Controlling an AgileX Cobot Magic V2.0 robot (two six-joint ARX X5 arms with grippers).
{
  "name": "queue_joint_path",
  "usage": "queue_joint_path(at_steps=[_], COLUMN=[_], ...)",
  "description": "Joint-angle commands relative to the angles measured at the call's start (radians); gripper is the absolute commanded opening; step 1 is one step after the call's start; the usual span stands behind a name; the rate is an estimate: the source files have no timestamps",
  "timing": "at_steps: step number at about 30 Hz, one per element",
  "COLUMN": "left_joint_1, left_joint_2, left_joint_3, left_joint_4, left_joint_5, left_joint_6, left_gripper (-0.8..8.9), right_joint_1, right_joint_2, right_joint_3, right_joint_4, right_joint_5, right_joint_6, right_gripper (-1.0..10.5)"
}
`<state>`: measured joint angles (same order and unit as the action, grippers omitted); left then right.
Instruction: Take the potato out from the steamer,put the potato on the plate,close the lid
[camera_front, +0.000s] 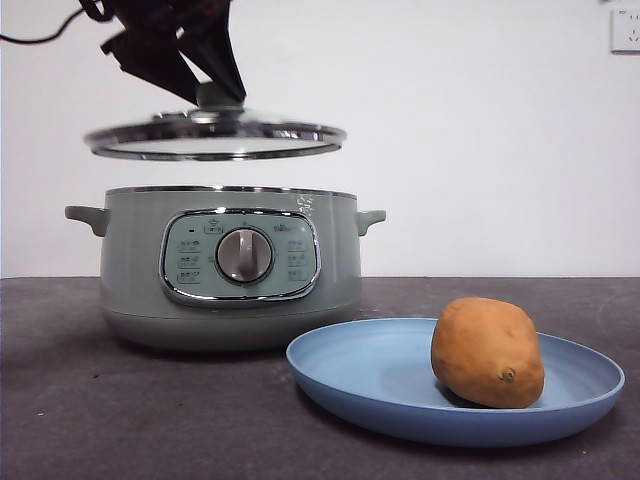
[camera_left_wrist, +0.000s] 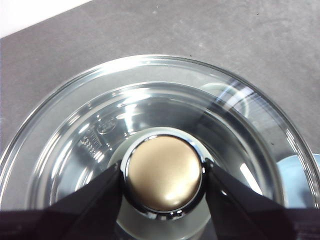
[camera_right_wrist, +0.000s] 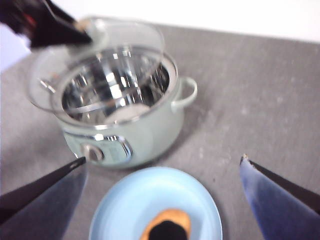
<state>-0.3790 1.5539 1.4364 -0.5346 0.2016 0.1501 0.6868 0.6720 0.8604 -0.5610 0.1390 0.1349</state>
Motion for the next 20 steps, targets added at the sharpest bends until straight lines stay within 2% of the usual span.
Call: queue_joint_path(at_steps=[1,4,20], left_joint_1=[-0.003,-0.010,-0.014], left_joint_2=[0.018,0.053,0.145], left_joint_3=[0.006,0.006,0.006], left_joint_4=[0.054,0.067,0.088], left_joint_5=[0.011,0.010,0.009], left_joint_6=[0.011,0.011,0.011], left_gripper=[-0.09,-0.09,-0.09], right_joint_1=[0.000,0.000,0.000], right_joint_2=[-0.038,-0.067,-0.065], right_joint_3=[0.014,0.015,0.015], right_joint_4=[0.002,-0.002,-0.003], right_joint_5=[0.013,0.051,0.051], right_joint_6=[0.007,0.006,0.006], right_gripper=[5.0,5.0,5.0])
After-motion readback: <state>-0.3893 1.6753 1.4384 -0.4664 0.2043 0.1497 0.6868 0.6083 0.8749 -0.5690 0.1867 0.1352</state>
